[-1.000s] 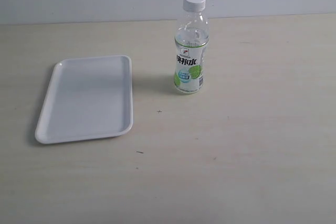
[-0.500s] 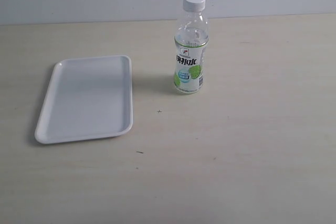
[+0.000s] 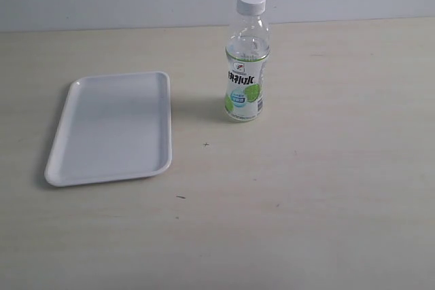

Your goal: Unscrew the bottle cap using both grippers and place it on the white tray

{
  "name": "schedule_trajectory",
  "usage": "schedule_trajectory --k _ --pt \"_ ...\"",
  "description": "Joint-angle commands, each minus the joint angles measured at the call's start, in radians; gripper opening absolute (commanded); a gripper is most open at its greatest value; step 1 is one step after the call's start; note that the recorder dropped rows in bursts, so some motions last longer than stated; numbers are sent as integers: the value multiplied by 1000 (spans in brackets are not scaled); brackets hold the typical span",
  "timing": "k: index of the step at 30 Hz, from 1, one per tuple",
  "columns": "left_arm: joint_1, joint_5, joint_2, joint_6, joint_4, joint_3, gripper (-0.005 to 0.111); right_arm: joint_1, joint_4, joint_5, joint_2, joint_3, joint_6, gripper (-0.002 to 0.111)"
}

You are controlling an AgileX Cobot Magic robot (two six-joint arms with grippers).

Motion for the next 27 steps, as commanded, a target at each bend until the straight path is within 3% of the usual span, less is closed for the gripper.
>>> schedule_trajectory --k 1,3,7,14,17,21,27 --pt "2 -120 144 80 40 -143 0 -8 4 -15 -7 4 -1 0" --pt "2 -118 274 152 62 -229 0 -8 4 -15 -7 4 -1 0" --pt "2 -109 588 142 182 -362 0 -8 4 -15 -7 4 -1 0" --pt "2 -189 1162 -170 741 -556 0 -8 4 -15 -7 4 -1 0" --pt "2 -313 1408 -191 961 -643 0 -8 4 -15 -7 4 -1 0" --pt "2 -375 1629 -191 1169 -730 0 -8 4 -15 -7 4 -1 0" --pt "2 -499 1876 -196 1219 -822 0 -8 9 -15 -7 4 -1 0"
